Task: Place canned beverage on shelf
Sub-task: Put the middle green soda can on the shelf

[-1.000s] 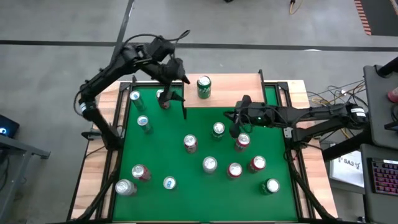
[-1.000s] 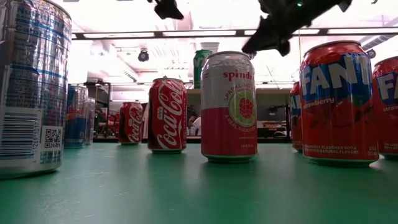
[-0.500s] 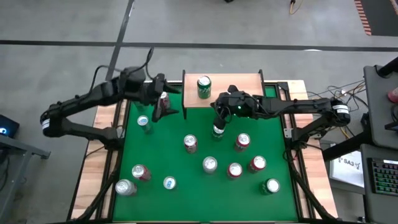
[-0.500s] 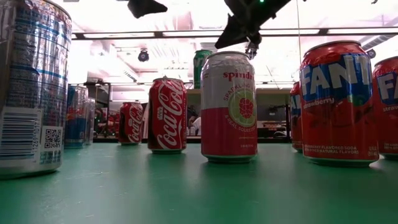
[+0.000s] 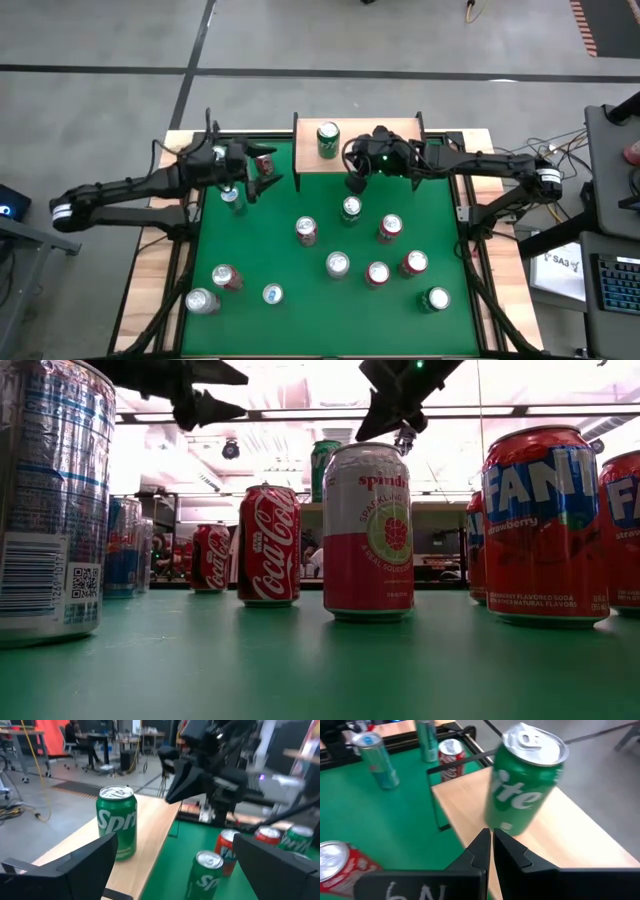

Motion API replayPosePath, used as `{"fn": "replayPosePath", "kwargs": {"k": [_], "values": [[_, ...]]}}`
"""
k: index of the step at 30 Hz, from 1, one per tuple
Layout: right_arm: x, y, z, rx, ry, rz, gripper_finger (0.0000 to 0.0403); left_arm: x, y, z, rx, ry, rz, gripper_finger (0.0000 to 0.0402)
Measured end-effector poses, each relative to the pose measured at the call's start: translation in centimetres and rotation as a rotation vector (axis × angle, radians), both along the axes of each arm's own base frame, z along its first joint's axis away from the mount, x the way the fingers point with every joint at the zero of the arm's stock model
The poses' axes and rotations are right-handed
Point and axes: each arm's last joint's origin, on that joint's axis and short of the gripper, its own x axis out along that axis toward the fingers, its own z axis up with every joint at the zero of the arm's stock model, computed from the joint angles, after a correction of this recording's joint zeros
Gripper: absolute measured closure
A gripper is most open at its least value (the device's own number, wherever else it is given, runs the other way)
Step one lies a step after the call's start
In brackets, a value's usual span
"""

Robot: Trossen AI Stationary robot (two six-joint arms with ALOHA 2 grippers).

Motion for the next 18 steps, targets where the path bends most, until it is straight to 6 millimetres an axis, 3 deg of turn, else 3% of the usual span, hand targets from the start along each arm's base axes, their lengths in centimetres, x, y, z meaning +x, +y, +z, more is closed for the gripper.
{"fn": "replayPosePath", "kwargs": {"k": [7,18], "values": [[-0.4,-1.7,-0.5,-0.005,0.005,-0.015,0.0390,-0.9,-0.3,-0.8,0.004,-0.047,0.004,0.0022],[-0.7,-4.1,-1.0,-0.039,-0.074,-0.027,0.0390,-0.2,0.1,-1.3,0.077,0.003,0.029,0.0043]]}}
